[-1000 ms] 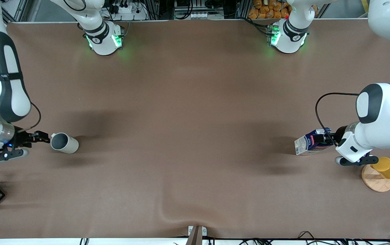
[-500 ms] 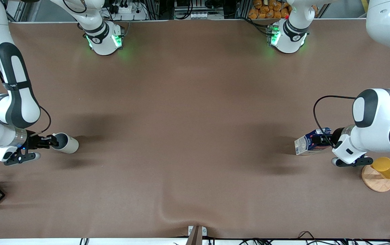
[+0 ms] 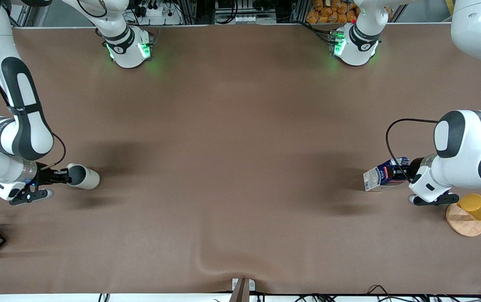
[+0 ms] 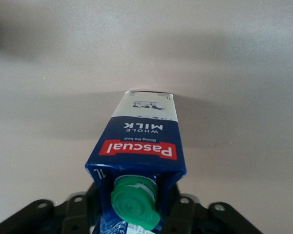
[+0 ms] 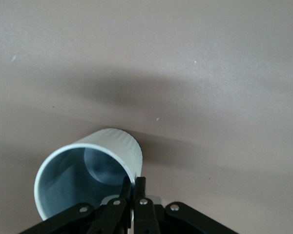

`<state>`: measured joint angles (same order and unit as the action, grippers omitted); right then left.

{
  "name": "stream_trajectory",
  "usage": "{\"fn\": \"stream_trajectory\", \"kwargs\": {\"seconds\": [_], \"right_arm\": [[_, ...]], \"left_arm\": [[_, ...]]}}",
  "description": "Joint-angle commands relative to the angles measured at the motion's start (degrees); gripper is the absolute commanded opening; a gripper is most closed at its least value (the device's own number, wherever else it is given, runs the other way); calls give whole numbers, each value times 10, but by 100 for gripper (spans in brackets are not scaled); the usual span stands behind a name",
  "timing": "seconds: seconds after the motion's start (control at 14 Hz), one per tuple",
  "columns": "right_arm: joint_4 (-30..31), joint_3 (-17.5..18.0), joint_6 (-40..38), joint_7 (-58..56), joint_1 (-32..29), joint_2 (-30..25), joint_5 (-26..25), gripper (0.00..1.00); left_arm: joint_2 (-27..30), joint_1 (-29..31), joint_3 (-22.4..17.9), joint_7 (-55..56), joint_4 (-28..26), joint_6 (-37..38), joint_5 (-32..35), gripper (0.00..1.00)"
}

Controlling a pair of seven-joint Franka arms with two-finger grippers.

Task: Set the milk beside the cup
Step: 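Close the left gripper on the carton while the right gripper grasps the mug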

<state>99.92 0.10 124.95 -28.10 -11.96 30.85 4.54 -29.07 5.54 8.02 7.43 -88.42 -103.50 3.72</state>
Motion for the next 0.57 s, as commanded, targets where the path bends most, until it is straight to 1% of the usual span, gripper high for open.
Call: {"fn": "stream_trajectory", "kwargs": {"seconds": [0.0,0.21,0.5], "right_arm": [[-24,3,-44,-1,18,-11,11,0],[-62,3,-122,80,47,-28,11,0],[-83,3,-196,237,121,-64,11,0]], "left_arm": [[-2,-4,1,16,6,5,12,35],[-2,-4,1,17,11,5,13,32],[8,-7,3,16,15,6,16,31]]}}
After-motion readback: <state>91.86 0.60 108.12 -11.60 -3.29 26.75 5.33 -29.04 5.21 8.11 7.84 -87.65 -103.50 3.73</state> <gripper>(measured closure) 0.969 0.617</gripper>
